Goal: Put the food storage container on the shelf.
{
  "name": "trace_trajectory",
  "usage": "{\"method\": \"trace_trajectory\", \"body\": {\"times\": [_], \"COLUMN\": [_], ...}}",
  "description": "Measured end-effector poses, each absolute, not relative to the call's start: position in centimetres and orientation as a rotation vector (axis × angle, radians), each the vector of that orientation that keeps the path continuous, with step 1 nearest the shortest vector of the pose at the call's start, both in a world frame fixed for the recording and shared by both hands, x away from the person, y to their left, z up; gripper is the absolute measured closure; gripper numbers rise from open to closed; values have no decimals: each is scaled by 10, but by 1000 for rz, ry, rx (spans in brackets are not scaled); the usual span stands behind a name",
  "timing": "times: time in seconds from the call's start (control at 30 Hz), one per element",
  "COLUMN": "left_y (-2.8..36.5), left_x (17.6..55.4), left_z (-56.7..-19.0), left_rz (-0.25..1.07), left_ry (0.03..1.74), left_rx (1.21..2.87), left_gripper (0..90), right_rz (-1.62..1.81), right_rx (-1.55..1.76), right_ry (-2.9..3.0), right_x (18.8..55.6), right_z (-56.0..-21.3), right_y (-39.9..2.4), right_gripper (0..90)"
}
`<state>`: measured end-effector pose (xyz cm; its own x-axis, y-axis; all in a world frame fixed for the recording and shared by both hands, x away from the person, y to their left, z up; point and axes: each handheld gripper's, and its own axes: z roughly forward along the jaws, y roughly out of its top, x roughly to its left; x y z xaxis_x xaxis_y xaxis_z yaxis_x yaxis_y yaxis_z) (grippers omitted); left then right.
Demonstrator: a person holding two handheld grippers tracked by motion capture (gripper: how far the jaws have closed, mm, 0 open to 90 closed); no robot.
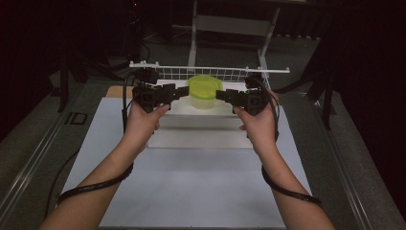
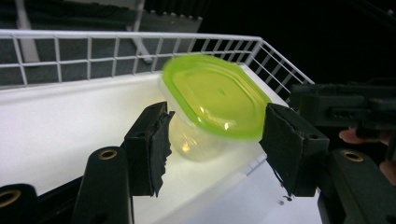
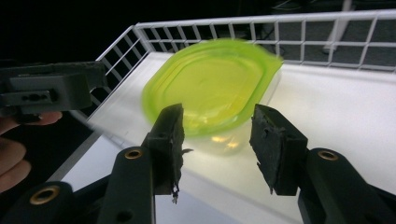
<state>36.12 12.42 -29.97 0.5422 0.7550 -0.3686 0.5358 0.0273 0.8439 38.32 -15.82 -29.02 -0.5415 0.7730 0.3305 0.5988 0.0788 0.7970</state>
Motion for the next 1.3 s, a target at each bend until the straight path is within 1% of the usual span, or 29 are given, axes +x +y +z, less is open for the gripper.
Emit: {"method": "trace_trajectory", "body": {"times": [0.03,0.13,0.2,0.23,0.27,0.3,0.33,0.37,0.4,0.43,0.47,0.5,0.57,0.63,0.7,0.8,0.9,0.93,1.07,1.23,1.3], "left_y": [124,128,129,130,131,131,131,130,130,130,127,126,125,124,123,121,120,120,119,119,119], "left_x": [361,345,336,331,327,322,318,314,310,310,304,300,293,290,281,272,263,261,254,245,241], "left_z": [-300,-307,-311,-313,-316,-319,-323,-327,-332,-332,-344,-350,-361,-366,-379,-399,-415,-419,-438,-455,-461], "left_rz": [240,241,277,286,282,289,303,299,281,281,239,231,218,210,196,186,209,210,216,213,237], "left_ry": [1110,1058,1035,1022,1002,978,961,927,883,883,863,856,836,827,834,843,826,820,800,805,786], "left_rx": [1638,1612,1616,1611,1608,1604,1615,1624,1627,1627,1660,1672,1678,1674,1642,1663,1678,1680,1728,1692,1697], "left_gripper": [422,408,400,393,392,381,354,345,337,293,293,250,179,169,166,108,30,20,20,21,21], "right_rz": [1455,1488,1491,1502,1489,1477,1461,1436,1416,1416,1400,1371,1373,1380,1403,1397,1402,1407,1419,1420,1409], "right_rx": [1400,1374,1356,1350,1346,1335,1323,1318,1326,1326,1343,1340,1336,1341,1348,1362,1361,1363,1377,1385,1388], "right_ry": [2169,2181,2196,2199,2214,2233,2245,2252,2253,2253,2264,2262,2250,2240,2225,2217,2202,2197,2189,2180,2177], "right_x": [383,371,364,361,358,356,355,354,354,354,354,354,354,355,357,359,360,361,365,370,372], "right_z": [-290,-295,-300,-303,-307,-311,-315,-319,-323,-323,-326,-331,-331,-331,-330,-333,-337,-338,-342,-344,-344], "right_y": [-158,-160,-158,-158,-155,-153,-151,-149,-147,-147,-147,-144,-143,-142,-141,-137,-133,-132,-128,-124,-123], "right_gripper": [545,565,570,581,616,620,649,712,797,797,869,900,900,900,900,900,900,900,900,900,900]}}
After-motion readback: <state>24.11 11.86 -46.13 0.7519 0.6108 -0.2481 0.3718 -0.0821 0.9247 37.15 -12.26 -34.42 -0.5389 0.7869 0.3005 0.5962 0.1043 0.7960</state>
